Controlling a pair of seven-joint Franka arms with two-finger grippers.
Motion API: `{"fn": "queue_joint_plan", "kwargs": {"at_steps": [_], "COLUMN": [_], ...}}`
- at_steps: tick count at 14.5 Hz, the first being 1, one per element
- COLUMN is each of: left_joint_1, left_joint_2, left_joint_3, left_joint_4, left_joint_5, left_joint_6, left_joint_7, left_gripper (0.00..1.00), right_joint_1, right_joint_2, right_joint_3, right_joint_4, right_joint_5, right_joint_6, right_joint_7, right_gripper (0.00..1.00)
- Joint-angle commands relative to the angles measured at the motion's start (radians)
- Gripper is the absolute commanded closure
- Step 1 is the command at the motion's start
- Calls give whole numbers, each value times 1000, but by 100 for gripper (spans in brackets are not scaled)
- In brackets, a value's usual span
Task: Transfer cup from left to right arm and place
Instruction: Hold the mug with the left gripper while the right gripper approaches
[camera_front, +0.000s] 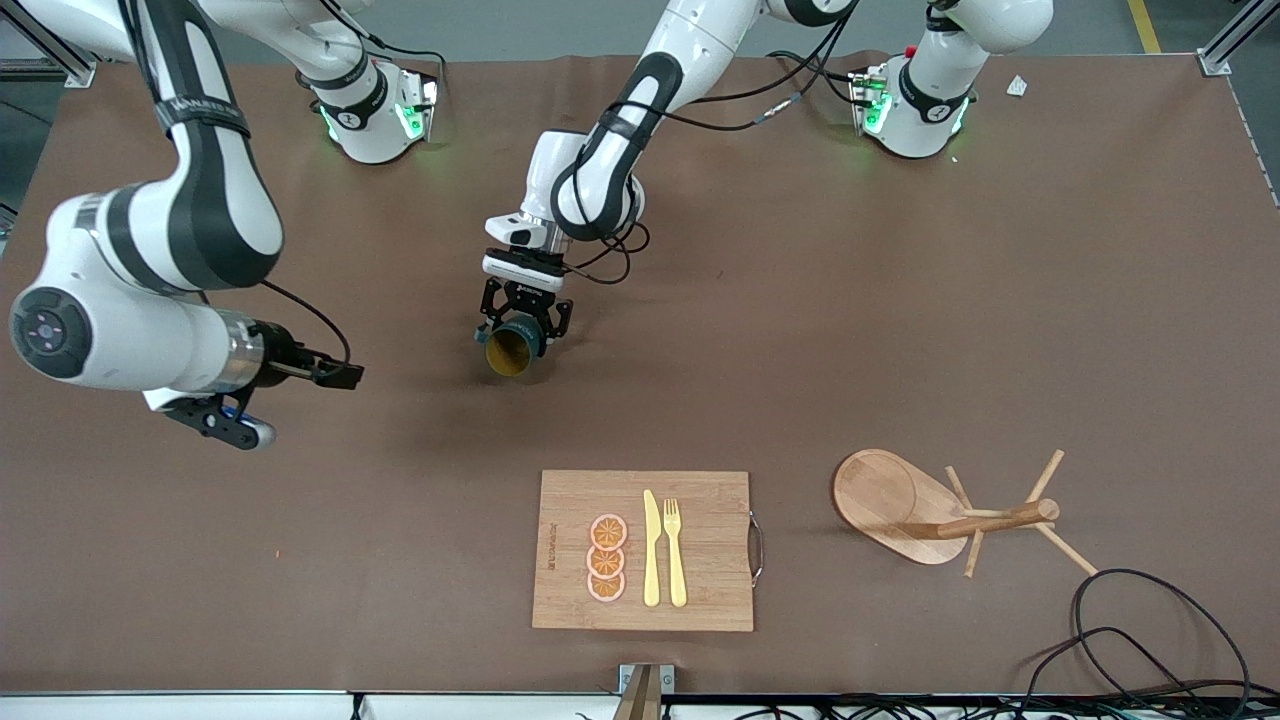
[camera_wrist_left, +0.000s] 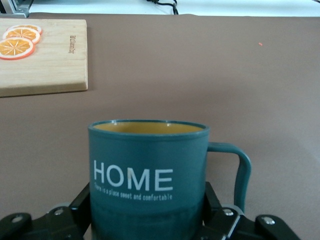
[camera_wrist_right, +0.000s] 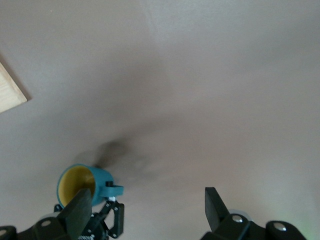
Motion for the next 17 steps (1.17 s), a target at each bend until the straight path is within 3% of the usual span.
{"fn": "queue_joint_plan", "kwargs": {"at_steps": [1, 4, 7, 17], "left_joint_1": [-22, -28, -31, -86], "left_joint_2": [22, 25, 22, -9], "left_joint_3": [29, 29, 27, 24], "left_joint_4": [15, 14, 12, -16], "left_joint_5": [18, 18, 20, 8], "left_joint_6": [-17, -21, -21, -82], "left_joint_7": [-36, -36, -36, -38], "left_gripper": [21, 17, 1, 0], "right_joint_1": [44, 85, 125, 171], "right_joint_2": [5, 5, 5, 2], "right_joint_3": [-5, -5, -5, -3], "right_joint_4": [-37, -106, -170, -239], "right_joint_5": [13, 13, 13, 13], "right_joint_6": [66, 170, 269, 292], "right_joint_7": [51, 103, 155, 166], "right_gripper": [0, 0, 0, 0]}}
